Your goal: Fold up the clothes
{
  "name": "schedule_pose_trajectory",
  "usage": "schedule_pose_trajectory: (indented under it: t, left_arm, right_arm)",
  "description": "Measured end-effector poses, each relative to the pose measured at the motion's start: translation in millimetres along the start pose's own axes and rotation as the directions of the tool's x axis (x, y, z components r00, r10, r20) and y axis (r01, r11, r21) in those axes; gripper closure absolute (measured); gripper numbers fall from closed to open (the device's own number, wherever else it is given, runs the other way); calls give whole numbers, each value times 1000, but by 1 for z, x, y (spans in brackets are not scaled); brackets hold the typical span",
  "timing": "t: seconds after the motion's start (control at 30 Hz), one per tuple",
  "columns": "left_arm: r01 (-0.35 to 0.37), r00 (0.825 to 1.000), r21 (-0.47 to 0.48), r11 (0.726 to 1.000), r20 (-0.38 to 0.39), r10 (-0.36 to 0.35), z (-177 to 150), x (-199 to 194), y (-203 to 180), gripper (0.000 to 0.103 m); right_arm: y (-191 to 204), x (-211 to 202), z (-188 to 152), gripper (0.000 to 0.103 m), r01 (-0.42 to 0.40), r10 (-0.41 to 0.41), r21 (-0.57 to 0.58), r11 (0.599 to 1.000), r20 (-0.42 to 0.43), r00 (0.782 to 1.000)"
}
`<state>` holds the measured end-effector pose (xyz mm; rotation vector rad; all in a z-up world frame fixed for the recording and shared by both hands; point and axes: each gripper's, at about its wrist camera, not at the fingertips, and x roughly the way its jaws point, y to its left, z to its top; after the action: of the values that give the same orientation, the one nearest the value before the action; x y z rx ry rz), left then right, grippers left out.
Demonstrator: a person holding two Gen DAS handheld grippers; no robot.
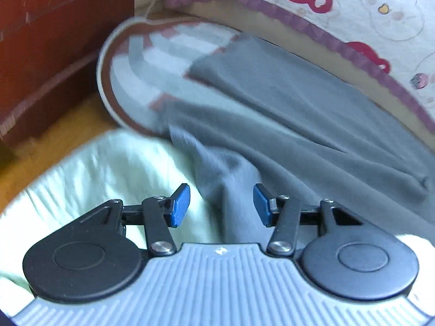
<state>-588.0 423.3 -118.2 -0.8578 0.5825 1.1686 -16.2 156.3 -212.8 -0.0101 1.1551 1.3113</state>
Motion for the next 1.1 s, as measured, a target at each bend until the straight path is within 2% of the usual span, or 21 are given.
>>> schedule_pose_trajectory:
  t: [0.07,0.13,0.2,0.33,0.43,0.5,0.53,0.57,0.63,0.7,0.8,0.83,0.87,0.9,0.93,0.97,1.0,1.03,1.1]
  left_arm:
    - [101,994,-124,987,-14,-104,-15,4,9,53]
    - [192,980,-236,953,-10,-200,-31,8,17,53]
    - [242,969,-276,930,18,-247,-45,11,16,53]
    - [257,964,-331,908,23,-265,-61,30,11,54]
    - [215,975,-378,900,35,-218,-62,47,10,48]
    - [173,985,-360,917,58,-163,-55,54,7,50]
    - [158,987,-343,926,75,-141,-52,57,4,57]
    - [143,989,-326,935,92,-119,-48,60,2,88]
    - [113,988,-289,951,136,-77,-40,61,-4,93]
    - [96,972,-234,967,233,-40,-32,36,-19,94]
    - [43,928,-156,987,373,18,-23,-3,-39,94]
    - [24,918,-152,988,394,38,-22,-11,-42,94]
    - [10,913,-155,988,404,54,-20,-16,-44,94]
    - [3,922,-171,985,383,63,-15,-10,-42,94]
    - [-12,932,-181,983,354,76,-10,-1,-38,93]
    - [-28,941,-190,981,326,90,-4,9,-34,92]
    - [-44,945,-196,980,310,104,2,18,-32,91]
    - [-56,944,-200,978,308,117,10,26,-31,86]
    - [-80,942,-207,975,304,142,26,42,-30,79]
  right_arm:
    - [3,10,-2,29,-5,6,8,1000,-18,1000]
    - [4,14,-4,29,-9,9,24,1000,-22,1000]
    - [7,16,-4,29,-13,13,22,1000,-23,1000]
    - [6,14,-5,29,-15,16,21,1000,-29,999]
    - [4,15,-6,29,-14,15,31,999,-26,1000]
    - [3,15,-7,29,-13,14,37,999,-25,1000]
    - [3,15,-7,29,-12,13,40,999,-24,1000]
    - [2,15,-8,30,-12,13,43,999,-23,1000]
    - [1,15,-9,30,-11,12,50,999,-21,1000]
    - [3,16,-4,30,4,-3,42,999,-1,1000]
    - [7,15,5,30,34,-34,19,999,37,999]
    - [7,14,10,30,21,-22,20,1000,58,998]
    - [7,13,14,30,7,-9,20,1000,79,997]
    - [7,12,19,31,-6,4,21,1000,100,995]
    - [6,14,24,33,-9,7,11,1000,120,993]
    - [7,17,29,49,7,-5,-18,1000,131,991]
    - [9,21,34,72,24,-17,-48,999,142,990]
    - [10,23,41,80,38,-26,-76,996,153,988]
    - [12,26,56,90,53,-31,-111,992,188,982]
